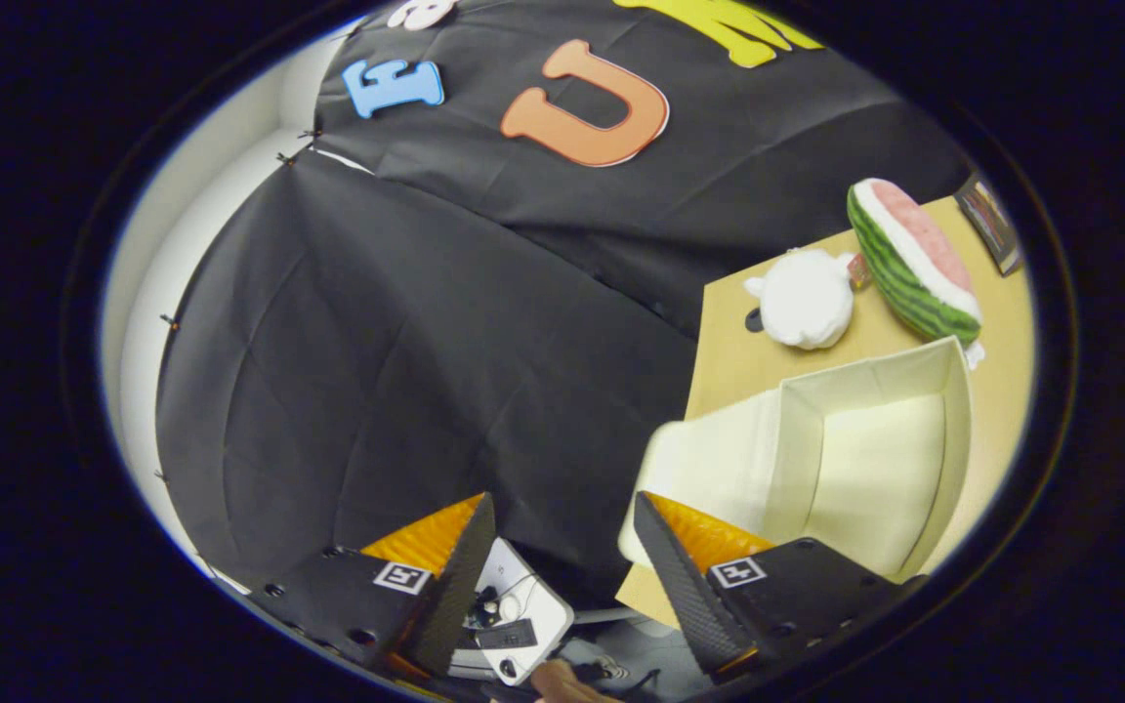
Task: Open the storage box then place both shoes into the box .Put the left shoe in first, then the right shoe, with the right side of both shoes facing outward in a uniform manner.
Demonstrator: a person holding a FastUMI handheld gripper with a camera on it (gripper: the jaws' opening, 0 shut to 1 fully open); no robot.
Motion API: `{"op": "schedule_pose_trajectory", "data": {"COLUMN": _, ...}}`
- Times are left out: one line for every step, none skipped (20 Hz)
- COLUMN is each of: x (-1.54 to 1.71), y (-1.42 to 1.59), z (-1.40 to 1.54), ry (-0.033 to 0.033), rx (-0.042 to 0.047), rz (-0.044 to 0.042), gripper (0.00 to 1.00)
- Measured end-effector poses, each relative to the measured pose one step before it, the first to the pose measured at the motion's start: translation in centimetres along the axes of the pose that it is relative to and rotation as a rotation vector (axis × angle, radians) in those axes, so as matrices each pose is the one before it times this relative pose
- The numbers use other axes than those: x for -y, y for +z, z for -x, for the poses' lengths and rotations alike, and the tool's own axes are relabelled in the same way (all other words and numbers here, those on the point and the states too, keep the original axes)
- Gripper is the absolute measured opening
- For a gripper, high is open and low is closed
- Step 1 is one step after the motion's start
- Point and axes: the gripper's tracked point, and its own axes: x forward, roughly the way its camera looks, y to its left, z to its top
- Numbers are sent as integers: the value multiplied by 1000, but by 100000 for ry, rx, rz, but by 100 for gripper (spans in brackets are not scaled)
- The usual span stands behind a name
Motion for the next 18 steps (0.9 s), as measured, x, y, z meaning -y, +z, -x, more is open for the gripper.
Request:
{"op": "schedule_pose_trajectory", "data": {"x": 390, "y": 368, "z": 1091, "ry": -615, "rx": 680, "rz": 1058, "gripper": 94}}
{"op": "schedule_pose_trajectory", "data": {"x": 707, "y": 413, "z": 1213, "ry": -1536, "rx": 900, "rz": 1614, "gripper": 94}}
{"op": "schedule_pose_trajectory", "data": {"x": 939, "y": 326, "z": 1342, "ry": -2406, "rx": 1085, "rz": 2081, "gripper": 94}}
{"op": "schedule_pose_trajectory", "data": {"x": 1194, "y": 344, "z": 1327, "ry": -2908, "rx": 867, "rz": 1912, "gripper": 94}}
{"op": "schedule_pose_trajectory", "data": {"x": 1182, "y": 266, "z": 1088, "ry": -2046, "rx": 900, "rz": 1441, "gripper": 94}}
{"op": "schedule_pose_trajectory", "data": {"x": 1405, "y": 239, "z": 1185, "ry": -2791, "rx": 495, "rz": 1234, "gripper": 94}}
{"op": "schedule_pose_trajectory", "data": {"x": 1691, "y": 309, "z": 1338, "ry": -2738, "rx": 965, "rz": 1513, "gripper": 94}}
{"op": "schedule_pose_trajectory", "data": {"x": 1570, "y": 148, "z": 1067, "ry": -2848, "rx": 489, "rz": 1889, "gripper": 94}}
{"op": "schedule_pose_trajectory", "data": {"x": 2098, "y": -15, "z": 1196, "ry": -3950, "rx": 270, "rz": 2213, "gripper": 94}}
{"op": "schedule_pose_trajectory", "data": {"x": 2222, "y": 7, "z": 1235, "ry": -4037, "rx": 539, "rz": 2107, "gripper": 94}}
{"op": "schedule_pose_trajectory", "data": {"x": 2442, "y": -23, "z": 1095, "ry": -4350, "rx": 371, "rz": 2115, "gripper": 94}}
{"op": "schedule_pose_trajectory", "data": {"x": 2135, "y": -112, "z": 827, "ry": -3535, "rx": 44, "rz": 1769, "gripper": 94}}
{"op": "schedule_pose_trajectory", "data": {"x": 2798, "y": -407, "z": 600, "ry": -4994, "rx": -438, "rz": 2409, "gripper": 94}}
{"op": "schedule_pose_trajectory", "data": {"x": 2427, "y": -479, "z": 433, "ry": -4262, "rx": -661, "rz": 1839, "gripper": 94}}
{"op": "schedule_pose_trajectory", "data": {"x": 2802, "y": -784, "z": 614, "ry": -4598, "rx": -1205, "rz": 2118, "gripper": 94}}
{"op": "schedule_pose_trajectory", "data": {"x": 1984, "y": -788, "z": 276, "ry": -3194, "rx": -1072, "rz": 1374, "gripper": 95}}
{"op": "schedule_pose_trajectory", "data": {"x": 2335, "y": -967, "z": 355, "ry": -4220, "rx": -1176, "rz": 1827, "gripper": 95}}
{"op": "schedule_pose_trajectory", "data": {"x": 2097, "y": -863, "z": 137, "ry": -4693, "rx": -334, "rz": 2063, "gripper": 95}}
